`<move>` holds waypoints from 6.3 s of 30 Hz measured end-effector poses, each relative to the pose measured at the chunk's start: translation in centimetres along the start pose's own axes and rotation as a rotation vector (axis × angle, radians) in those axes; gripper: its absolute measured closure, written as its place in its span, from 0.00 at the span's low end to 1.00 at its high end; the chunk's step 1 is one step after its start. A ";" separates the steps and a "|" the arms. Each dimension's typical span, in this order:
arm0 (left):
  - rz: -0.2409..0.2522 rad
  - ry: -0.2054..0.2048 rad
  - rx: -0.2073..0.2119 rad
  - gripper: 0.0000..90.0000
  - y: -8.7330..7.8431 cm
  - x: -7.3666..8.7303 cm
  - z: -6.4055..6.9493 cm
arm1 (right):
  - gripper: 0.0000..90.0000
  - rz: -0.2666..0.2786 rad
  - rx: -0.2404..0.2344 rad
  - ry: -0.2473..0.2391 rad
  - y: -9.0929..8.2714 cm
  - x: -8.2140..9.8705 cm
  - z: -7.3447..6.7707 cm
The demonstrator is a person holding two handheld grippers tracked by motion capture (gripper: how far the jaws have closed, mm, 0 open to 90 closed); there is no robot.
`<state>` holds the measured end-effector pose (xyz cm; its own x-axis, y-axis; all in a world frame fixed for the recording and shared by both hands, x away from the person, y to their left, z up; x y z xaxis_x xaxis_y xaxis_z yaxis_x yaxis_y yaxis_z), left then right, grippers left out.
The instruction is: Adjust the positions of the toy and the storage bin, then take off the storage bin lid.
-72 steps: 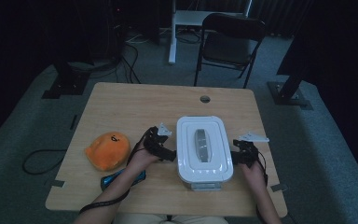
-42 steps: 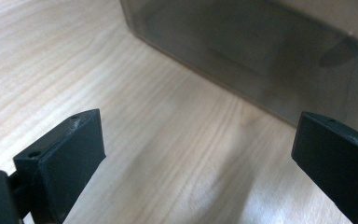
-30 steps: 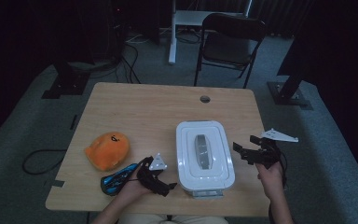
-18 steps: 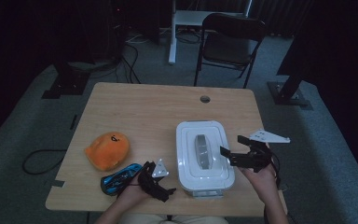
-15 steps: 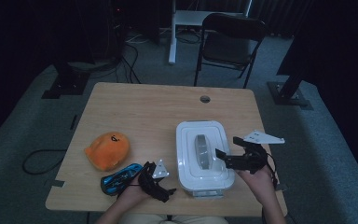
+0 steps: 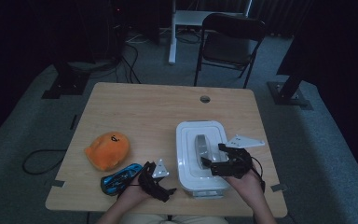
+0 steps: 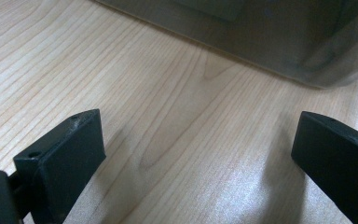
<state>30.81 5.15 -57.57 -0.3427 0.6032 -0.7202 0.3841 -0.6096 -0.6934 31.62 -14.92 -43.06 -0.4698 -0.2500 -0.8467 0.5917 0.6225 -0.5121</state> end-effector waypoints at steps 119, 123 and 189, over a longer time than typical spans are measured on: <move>0.001 -0.004 0.001 0.03 0.0 0.0 0.0 | 0.76 0.017 0.236 0.172 0.2 3.6 18.4; 0.001 -0.004 0.001 0.03 0.0 0.0 0.0 | 0.75 -0.013 0.232 0.189 1.5 4.5 19.0; -0.003 -0.119 -0.082 0.05 -0.3 -6.7 -7.0 | 0.14 -0.080 0.148 0.094 1.5 10.6 10.3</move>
<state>38.98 4.84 -52.40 -0.4409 0.5367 -0.7194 0.4498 -0.5614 -0.6946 34.24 -24.24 -54.34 -0.5740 -0.2194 -0.7889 0.6371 0.4856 -0.5986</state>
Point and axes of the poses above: each handheld gripper's, and its own axes: y roughly forward along the jaws, x roughly out of its underside, z roughly to its right, the point moved 7 cm from there along y, roughly forward along the jaws, and after that the axes turned 3 degrees about z, right-handed, at the moved point
